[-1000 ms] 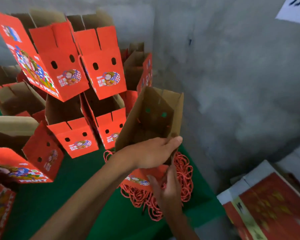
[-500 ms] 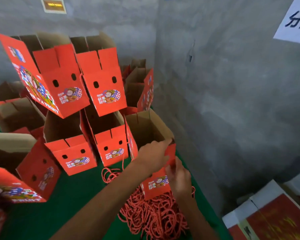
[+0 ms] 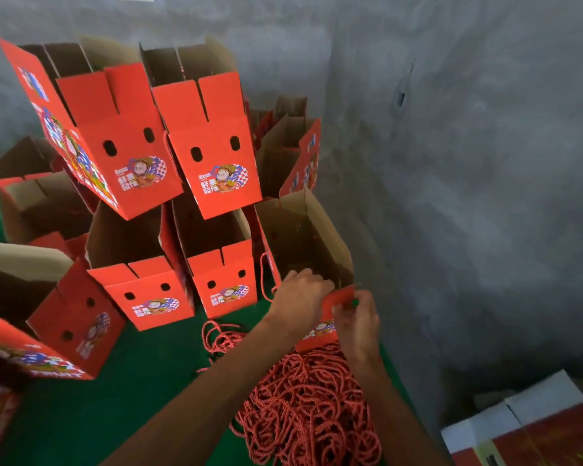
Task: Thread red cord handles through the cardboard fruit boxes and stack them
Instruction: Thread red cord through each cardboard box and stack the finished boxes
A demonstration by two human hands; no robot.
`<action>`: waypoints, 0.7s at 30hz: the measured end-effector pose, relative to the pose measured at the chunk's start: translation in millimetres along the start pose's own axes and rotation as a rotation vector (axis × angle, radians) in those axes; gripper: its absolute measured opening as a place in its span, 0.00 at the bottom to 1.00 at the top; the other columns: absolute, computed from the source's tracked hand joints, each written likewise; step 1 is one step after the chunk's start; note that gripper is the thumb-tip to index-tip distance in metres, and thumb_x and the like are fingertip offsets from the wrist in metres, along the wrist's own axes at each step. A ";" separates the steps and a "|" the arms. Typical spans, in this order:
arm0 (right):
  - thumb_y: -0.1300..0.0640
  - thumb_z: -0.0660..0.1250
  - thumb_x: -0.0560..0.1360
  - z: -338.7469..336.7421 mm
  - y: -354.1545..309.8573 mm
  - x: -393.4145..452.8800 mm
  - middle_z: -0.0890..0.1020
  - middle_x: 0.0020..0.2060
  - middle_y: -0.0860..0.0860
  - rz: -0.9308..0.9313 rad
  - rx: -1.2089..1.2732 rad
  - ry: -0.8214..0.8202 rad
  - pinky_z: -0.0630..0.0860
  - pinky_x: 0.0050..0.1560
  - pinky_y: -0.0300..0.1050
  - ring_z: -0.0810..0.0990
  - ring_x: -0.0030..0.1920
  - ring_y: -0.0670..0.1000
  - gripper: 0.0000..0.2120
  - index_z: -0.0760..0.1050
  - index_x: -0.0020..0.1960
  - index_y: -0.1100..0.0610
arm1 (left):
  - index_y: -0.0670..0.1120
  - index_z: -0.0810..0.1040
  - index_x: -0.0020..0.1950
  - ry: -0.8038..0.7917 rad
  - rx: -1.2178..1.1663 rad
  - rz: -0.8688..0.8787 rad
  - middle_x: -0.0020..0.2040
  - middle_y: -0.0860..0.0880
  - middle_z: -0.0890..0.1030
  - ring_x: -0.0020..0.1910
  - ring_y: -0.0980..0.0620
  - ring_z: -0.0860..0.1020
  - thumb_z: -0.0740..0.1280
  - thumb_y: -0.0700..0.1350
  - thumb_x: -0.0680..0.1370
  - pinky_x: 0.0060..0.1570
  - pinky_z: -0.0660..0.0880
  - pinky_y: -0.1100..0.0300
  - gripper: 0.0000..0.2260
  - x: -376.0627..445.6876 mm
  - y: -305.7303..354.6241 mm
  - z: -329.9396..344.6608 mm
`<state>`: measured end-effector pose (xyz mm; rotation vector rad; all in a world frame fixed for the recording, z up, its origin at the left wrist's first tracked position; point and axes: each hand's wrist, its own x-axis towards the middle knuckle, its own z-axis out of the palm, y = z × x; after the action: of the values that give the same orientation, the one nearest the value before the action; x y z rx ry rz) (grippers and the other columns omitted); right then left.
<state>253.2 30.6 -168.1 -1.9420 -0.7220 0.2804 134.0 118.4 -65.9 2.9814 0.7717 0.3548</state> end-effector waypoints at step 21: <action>0.55 0.66 0.83 28.0 25.6 -56.8 0.81 0.57 0.47 0.054 -0.056 -0.392 0.79 0.52 0.34 0.83 0.59 0.45 0.16 0.73 0.70 0.51 | 0.47 0.67 0.77 0.240 0.234 -0.258 0.80 0.39 0.60 0.82 0.41 0.51 0.70 0.44 0.76 0.77 0.43 0.34 0.29 -45.7 -26.0 3.5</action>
<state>203.8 9.2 -210.1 -1.9836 -0.9381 0.6944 83.6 119.0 -81.4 3.0265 1.2886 0.6567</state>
